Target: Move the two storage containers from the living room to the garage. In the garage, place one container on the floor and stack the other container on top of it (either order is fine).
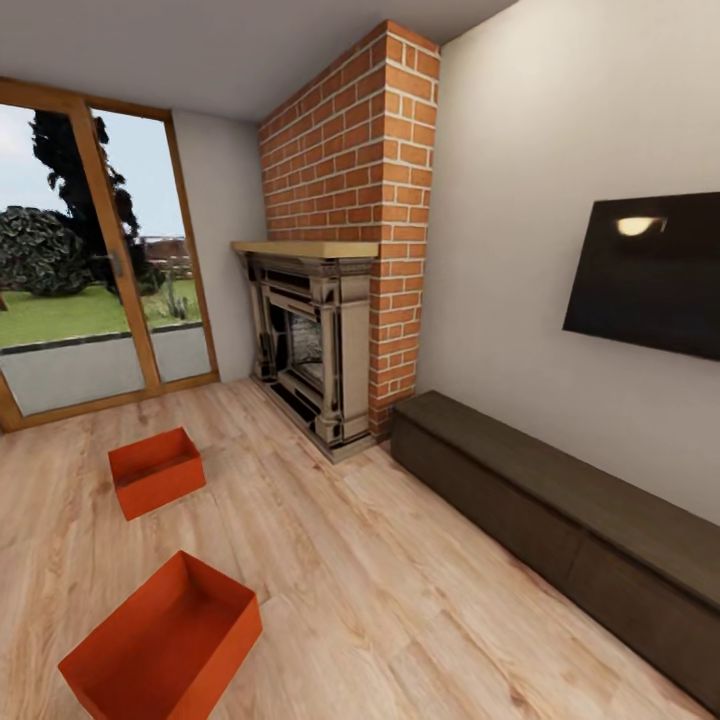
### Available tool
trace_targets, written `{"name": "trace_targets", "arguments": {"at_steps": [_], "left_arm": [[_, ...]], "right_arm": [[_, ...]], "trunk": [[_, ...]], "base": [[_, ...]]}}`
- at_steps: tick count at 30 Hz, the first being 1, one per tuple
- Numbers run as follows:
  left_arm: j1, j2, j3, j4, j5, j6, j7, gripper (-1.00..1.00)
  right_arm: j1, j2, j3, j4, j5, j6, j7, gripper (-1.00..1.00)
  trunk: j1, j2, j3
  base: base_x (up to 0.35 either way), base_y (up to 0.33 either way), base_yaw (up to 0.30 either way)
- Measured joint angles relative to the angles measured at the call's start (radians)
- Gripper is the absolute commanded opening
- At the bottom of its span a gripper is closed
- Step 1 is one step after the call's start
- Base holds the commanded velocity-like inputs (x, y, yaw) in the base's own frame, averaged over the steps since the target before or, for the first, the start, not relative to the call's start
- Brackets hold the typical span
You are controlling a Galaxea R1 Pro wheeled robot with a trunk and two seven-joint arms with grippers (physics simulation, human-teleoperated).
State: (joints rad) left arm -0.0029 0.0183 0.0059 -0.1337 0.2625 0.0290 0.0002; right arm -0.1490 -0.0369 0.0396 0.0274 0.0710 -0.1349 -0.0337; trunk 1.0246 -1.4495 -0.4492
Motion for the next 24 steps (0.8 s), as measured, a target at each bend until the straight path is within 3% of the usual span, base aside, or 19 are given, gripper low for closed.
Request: {"name": "trace_targets", "arguments": {"at_steps": [11, 20, 24], "left_arm": [[0.000, 0.000, 0.000, 0.000, -0.001, -0.001, 0.000, 1.00], [0.000, 0.000, 0.000, 0.000, -0.001, -0.009, 0.001, 1.00], [0.000, 0.000, 0.000, -0.001, 0.001, -0.060, 0.003, 1.00]], "right_arm": [[0.000, 0.001, -0.005, 0.000, 0.001, -0.001, 0.000, 1.00], [0.000, -0.001, 0.001, -0.001, 0.002, -0.001, 0.000, 1.00], [0.000, -0.001, 0.001, -0.001, 0.003, -0.002, 0.001, 1.00]], "trunk": [[0.000, 0.000, 0.000], [0.000, 0.000, 0.000], [0.000, 0.000, 0.000]], "base": [[0.231, -0.147, 0.009], [0.052, -0.036, 0.243], [0.002, -0.002, 0.270]]}}
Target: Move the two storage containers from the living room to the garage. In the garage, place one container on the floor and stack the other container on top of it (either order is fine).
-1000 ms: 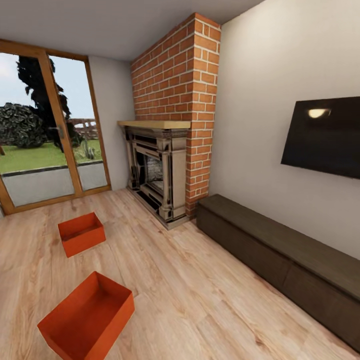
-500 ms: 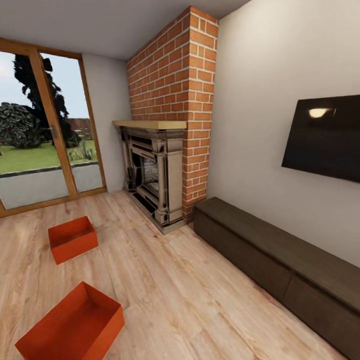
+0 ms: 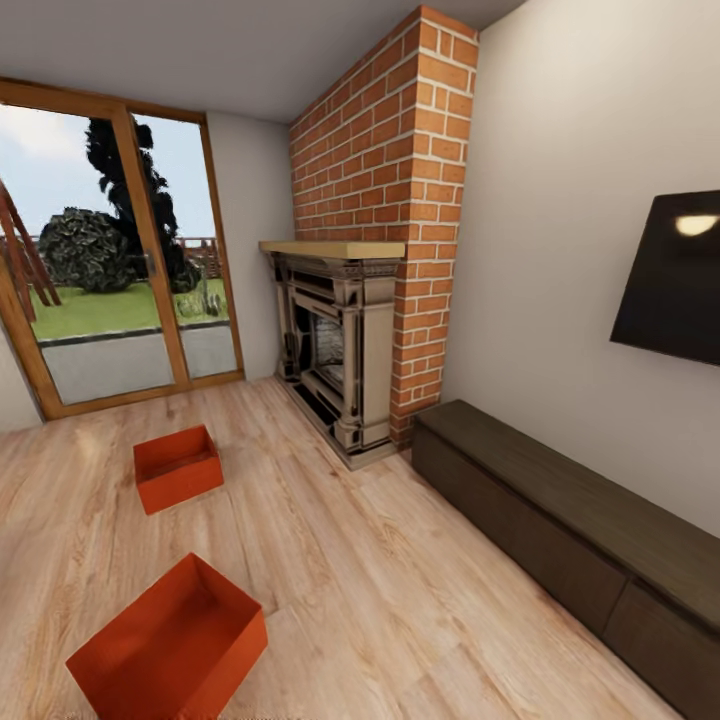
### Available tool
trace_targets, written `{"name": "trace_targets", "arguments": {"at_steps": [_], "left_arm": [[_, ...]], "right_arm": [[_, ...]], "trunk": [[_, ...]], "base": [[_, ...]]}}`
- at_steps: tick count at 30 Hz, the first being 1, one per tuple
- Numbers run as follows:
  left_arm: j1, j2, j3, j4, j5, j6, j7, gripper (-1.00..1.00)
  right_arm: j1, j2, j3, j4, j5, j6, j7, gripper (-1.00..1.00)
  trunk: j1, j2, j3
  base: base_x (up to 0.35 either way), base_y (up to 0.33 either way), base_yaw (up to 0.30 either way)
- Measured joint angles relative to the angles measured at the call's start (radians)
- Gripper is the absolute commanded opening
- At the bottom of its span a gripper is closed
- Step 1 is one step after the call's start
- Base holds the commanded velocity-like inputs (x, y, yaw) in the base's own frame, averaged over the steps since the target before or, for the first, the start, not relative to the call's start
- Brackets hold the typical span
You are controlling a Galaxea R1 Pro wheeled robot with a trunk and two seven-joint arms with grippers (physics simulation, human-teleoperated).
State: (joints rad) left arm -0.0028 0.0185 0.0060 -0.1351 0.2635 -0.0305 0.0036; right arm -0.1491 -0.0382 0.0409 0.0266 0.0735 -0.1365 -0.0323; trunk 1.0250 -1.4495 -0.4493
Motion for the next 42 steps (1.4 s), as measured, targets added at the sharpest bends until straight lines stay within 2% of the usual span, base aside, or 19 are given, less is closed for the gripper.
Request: {"name": "trace_targets", "arguments": {"at_steps": [4, 42], "left_arm": [[0.000, 0.000, 0.001, 0.000, 0.002, -0.025, 0.003, 1.00], [0.000, -0.008, 0.001, -0.001, 0.002, -0.030, 0.006, 1.00]], "right_arm": [[0.000, 0.001, 0.000, 0.000, 0.001, 0.000, -0.001, 1.00], [0.000, 0.001, 0.000, 0.000, 0.001, 0.000, -0.001, 1.00]], "trunk": [[0.000, 0.000, 0.000], [0.000, 0.000, 0.000]], "base": [[0.000, 0.000, 0.270], [0.000, 0.000, 0.270]]}}
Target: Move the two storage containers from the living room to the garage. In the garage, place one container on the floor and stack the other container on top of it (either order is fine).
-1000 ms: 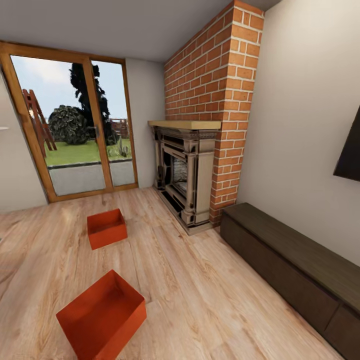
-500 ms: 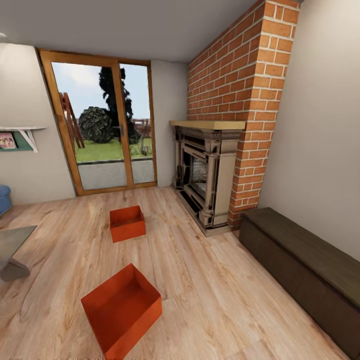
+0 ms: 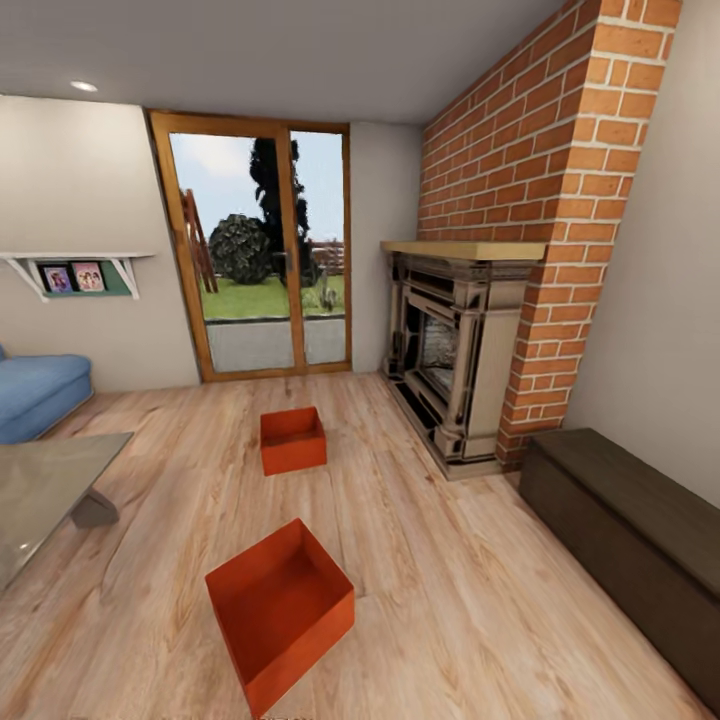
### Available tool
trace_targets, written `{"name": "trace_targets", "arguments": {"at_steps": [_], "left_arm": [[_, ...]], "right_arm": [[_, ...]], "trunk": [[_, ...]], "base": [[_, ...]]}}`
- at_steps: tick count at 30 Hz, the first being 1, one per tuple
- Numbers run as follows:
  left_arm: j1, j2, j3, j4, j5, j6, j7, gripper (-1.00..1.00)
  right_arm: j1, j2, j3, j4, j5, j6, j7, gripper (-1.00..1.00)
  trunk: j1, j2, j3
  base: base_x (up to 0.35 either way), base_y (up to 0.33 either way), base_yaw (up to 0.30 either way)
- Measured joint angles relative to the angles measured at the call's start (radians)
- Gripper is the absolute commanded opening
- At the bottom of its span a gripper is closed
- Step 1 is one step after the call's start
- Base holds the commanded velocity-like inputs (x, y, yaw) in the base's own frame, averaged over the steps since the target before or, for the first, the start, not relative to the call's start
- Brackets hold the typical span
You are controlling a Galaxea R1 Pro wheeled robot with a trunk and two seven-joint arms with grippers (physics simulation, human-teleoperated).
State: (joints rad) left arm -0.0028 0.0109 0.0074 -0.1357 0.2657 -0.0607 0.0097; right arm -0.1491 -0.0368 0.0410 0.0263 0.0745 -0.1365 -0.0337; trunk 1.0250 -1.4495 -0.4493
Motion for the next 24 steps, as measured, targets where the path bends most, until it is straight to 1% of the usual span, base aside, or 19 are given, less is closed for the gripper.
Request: {"name": "trace_targets", "arguments": {"at_steps": [18, 20, 24], "left_arm": [[0.000, 0.000, 0.000, -0.001, -0.001, 0.000, 0.000, 1.00], [0.000, 0.000, 0.000, -0.001, -0.001, 0.000, 0.000, 1.00], [0.000, 0.000, 0.000, 0.001, -0.001, 0.000, 0.000, 1.00]], "right_arm": [[0.000, 0.000, 0.000, 0.000, -0.001, 0.000, -0.001, 1.00], [0.000, 0.000, -0.001, 0.000, -0.001, -0.001, -0.001, 1.00], [0.000, -0.001, -0.002, 0.000, -0.002, -0.002, -0.002, 1.00]], "trunk": [[0.000, 0.000, 0.000], [0.000, 0.000, 0.000], [0.000, 0.000, 0.000]], "base": [[0.000, 0.000, 0.270], [0.021, -0.010, 0.102], [0.181, -0.136, 0.017]]}}
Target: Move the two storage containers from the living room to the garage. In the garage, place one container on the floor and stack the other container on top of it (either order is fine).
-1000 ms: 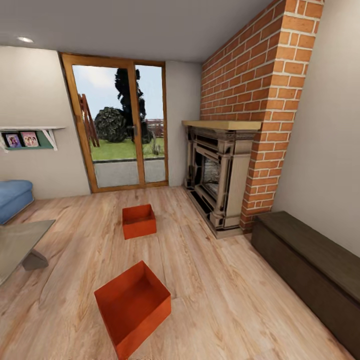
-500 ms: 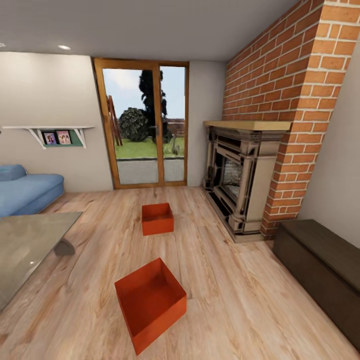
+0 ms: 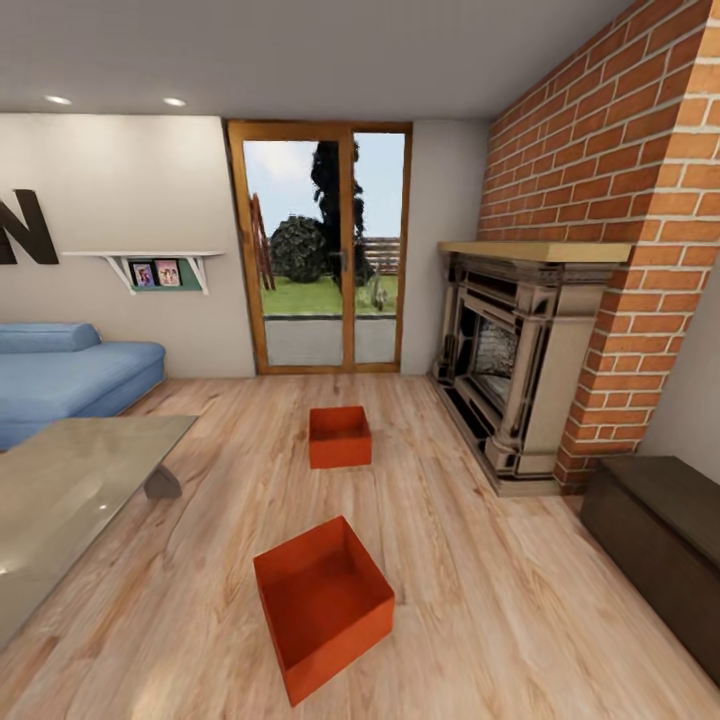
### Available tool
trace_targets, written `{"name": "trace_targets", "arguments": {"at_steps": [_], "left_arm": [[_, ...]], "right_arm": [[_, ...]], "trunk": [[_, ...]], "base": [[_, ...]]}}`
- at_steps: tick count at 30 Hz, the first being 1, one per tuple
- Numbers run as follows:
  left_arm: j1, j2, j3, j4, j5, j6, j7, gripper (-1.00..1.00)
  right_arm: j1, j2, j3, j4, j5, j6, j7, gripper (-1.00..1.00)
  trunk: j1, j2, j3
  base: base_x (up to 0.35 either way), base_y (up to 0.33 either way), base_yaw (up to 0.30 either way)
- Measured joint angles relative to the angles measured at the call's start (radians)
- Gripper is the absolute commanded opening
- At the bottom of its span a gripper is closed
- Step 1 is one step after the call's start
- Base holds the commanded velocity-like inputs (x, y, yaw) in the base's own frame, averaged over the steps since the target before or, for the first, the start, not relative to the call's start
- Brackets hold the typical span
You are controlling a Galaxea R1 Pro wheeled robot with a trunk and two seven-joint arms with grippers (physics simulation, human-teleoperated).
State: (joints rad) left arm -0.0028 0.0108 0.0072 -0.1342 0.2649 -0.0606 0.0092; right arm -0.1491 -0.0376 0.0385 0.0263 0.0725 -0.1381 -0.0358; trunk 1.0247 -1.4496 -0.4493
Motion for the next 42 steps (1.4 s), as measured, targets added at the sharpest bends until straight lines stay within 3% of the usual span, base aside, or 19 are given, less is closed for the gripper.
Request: {"name": "trace_targets", "arguments": {"at_steps": [29, 42], "left_arm": [[0.000, 0.000, 0.000, -0.001, 0.000, 0.000, 0.000, 1.00], [0.000, 0.000, 0.000, -0.001, 0.001, 0.000, 0.000, 1.00]], "right_arm": [[0.000, 0.001, 0.002, 0.000, 0.002, 0.002, 0.005, 1.00], [0.000, -0.001, 0.002, 0.000, 0.001, 0.001, 0.001, 1.00]], "trunk": [[0.000, 0.000, 0.000], [0.000, 0.000, 0.000]], "base": [[0.212, -0.201, 0.003], [0.037, -0.056, 0.249]]}}
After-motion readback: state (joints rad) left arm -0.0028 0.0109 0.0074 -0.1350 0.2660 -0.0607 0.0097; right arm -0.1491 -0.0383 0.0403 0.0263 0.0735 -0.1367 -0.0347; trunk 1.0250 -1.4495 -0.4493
